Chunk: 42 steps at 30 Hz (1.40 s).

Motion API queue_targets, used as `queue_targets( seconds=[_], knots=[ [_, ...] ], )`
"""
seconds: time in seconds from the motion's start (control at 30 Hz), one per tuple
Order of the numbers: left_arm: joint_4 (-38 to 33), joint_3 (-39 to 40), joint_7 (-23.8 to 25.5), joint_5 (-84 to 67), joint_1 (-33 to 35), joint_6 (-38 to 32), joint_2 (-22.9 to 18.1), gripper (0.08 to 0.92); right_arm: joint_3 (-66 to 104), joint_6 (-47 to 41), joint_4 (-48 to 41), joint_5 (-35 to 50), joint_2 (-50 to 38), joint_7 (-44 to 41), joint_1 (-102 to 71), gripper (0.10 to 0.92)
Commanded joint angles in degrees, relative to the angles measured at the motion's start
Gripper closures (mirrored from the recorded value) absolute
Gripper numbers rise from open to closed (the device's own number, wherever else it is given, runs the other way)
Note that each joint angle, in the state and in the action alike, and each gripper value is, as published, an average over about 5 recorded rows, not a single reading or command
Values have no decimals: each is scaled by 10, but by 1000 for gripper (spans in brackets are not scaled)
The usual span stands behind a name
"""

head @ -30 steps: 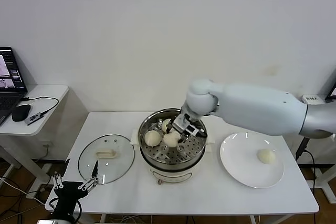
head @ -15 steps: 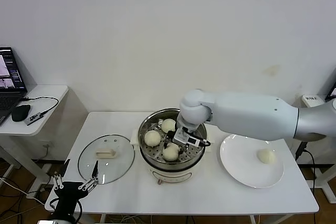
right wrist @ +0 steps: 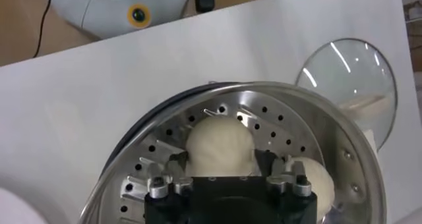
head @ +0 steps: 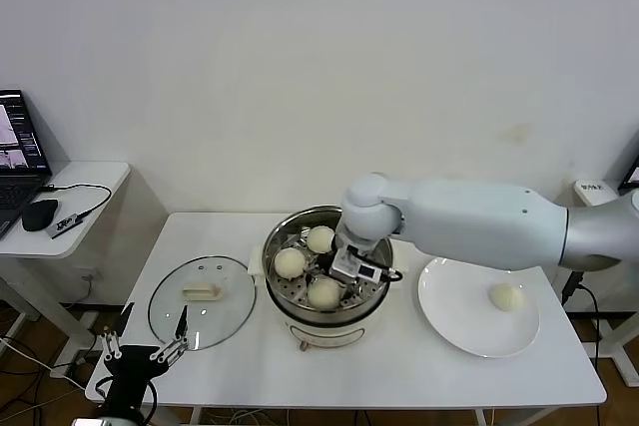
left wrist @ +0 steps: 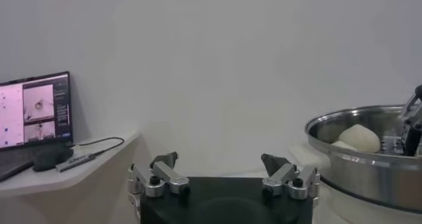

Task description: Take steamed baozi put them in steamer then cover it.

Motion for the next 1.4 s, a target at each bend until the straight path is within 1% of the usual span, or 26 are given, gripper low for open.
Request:
queue_targets(
  seconds=[0.03, 0.13, 0.27, 0.43, 0.57, 0.73, 0.9, 1.07, 1.23, 1.4],
  knots=[
    [1, 0, 0, 0, -2, 0, 3, 177, 17, -5, 6, 9, -30, 7, 10, 225],
    [2, 1, 1, 0, -3, 0, 5, 177, 32, -14, 12, 17, -54, 10, 18, 205],
    [3, 2, 1, 1, -6, 0, 8, 177, 55, -45, 16, 28, -92, 5, 27, 203],
    [4, 2, 1, 3, -7, 0, 14, 177, 76, -131, 29, 56, -151, 9, 41, 203],
    [3, 2, 1, 2, -8, 1, 20, 177, 84, -205, 54, 72, -222, 8, 41, 203],
    [4, 7, 2, 1, -12, 2, 27, 177, 97, -252, 62, 68, -306, 3, 10, 203],
    [11, 15, 2, 2, -19, 2, 30, 177, 119, -250, 40, 30, -361, -1, -51, 203],
    [17, 20, 3, 3, -20, 2, 32, 177, 227, -238, 11, -11, -392, -1, -179, 203],
    [19, 22, 3, 5, -18, 2, 33, 177, 332, -226, -27, -55, -399, -2, -316, 203],
    [20, 23, 3, 9, -15, 2, 31, 177, 409, -210, -80, -101, -384, -2, -391, 203]
  ],
)
